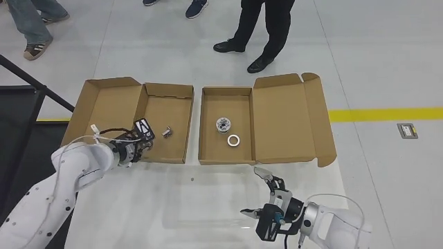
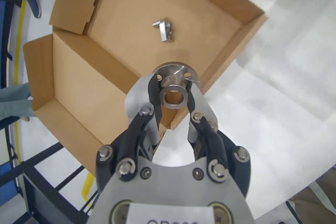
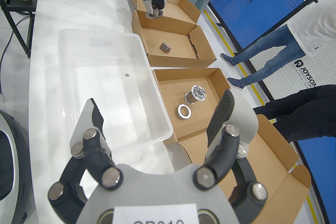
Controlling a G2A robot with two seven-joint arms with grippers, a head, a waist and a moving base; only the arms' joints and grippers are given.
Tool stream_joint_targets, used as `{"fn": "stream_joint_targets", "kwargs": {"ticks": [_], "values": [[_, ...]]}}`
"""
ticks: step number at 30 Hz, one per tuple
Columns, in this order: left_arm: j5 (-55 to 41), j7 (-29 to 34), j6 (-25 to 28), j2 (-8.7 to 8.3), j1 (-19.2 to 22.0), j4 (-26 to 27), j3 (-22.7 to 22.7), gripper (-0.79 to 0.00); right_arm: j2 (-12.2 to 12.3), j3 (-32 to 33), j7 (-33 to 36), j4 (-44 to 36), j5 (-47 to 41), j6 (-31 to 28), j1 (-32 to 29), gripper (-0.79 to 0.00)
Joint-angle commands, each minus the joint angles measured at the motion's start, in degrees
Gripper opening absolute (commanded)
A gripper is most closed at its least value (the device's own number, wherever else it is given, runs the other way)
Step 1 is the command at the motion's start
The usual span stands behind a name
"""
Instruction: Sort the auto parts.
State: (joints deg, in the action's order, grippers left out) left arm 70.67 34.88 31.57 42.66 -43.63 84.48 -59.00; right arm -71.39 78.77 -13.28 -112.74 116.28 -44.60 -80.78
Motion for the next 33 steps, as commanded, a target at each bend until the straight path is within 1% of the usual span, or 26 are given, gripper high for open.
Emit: {"fn": "stream_joint_targets", "kwargs": {"ticks": [1, 6, 12, 17, 25, 31, 33], "values": [[0.99, -0.71, -1.7, 0.89, 1.74, -2.88, 1.86, -0.785, 0.0, 0.0, -0.01, 0.0, 0.0, 0.0, 0.0, 0.0], [1.25, -3.62, -2.98, 3.69, 6.53, -9.86, 7.02, -0.785, 0.0, 0.0, -0.01, 0.0, 0.0, 0.0, 0.0, 0.0], [2.23, -4.74, -3.56, 7.47, 12.44, -18.68, 13.14, -0.785, 0.0, 0.0, -0.01, 0.0, 0.0, 0.0, 0.0, 0.0], [3.38, -6.35, -3.78, 10.38, 16.32, -26.04, 16.94, -0.785, 0.0, 0.0, -0.01, 0.0, 0.0, 0.0, 0.0, 0.0], [3.58, -9.76, -3.43, 14.1, 20.4, -34.98, 19.92, -0.785, 0.0, 0.0, -0.01, 0.0, 0.0, 0.0, 0.0, 0.0], [4.23, -10.7, -1.75, 16.17, 22.49, -39.4, 21.13, -0.785, 0.0, 0.0, -0.01, 0.0, 0.0, 0.0, 0.0, 0.0], [4.54, -11.09, -1.38, 16.71, 22.97, -40.52, 21.32, -0.69, 0.0, 0.0, -0.01, 0.0, 0.0, 0.0, 0.0, 0.0]]}}
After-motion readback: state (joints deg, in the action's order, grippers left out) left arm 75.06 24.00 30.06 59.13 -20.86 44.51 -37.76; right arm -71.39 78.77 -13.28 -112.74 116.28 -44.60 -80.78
